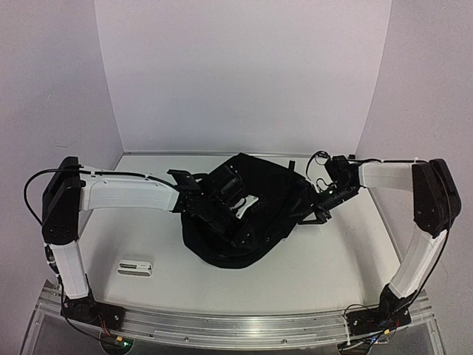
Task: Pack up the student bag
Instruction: Adjust the student bag at the center of the board.
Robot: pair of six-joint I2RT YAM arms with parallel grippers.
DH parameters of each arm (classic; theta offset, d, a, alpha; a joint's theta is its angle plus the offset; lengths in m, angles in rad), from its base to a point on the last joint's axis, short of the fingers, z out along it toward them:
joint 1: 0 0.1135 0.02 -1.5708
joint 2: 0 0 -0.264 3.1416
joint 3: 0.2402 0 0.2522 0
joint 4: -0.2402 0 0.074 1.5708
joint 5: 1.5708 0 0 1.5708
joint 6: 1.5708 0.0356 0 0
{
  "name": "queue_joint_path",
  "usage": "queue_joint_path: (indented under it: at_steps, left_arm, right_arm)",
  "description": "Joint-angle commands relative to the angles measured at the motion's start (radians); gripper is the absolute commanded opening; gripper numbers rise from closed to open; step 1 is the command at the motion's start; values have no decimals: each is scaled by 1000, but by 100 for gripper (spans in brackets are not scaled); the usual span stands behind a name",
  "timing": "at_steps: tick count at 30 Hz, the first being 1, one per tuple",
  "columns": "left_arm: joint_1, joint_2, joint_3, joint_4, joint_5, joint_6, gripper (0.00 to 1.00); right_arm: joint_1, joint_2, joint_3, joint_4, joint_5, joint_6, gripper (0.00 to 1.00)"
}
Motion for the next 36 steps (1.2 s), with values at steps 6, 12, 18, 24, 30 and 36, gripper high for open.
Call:
queue_joint_path:
  at_steps: [6,12,18,24,30,36]
  left_arm:
    - [41,72,0,-30,-293,-29,23]
    - [47,124,35,-43,-430,-26,24]
    - [48,50,-61,98,-239,-22,32]
    - [47,-6,-76,128,-163,-18,33]
    - [47,-33,-89,171,-90,60,38]
    - [48,21,-17,96,-88,218,40]
  right_arm:
    - [12,40,41,-4,-5,-2,70]
    - [12,33,40,-7,3,-5,70]
    - [11,32,36,-8,-1,-10,69]
    - [12,34,37,-9,-17,-9,67]
    - [13,31,33,-9,-28,-8,66]
    - [19,35,37,-9,-36,-3,65]
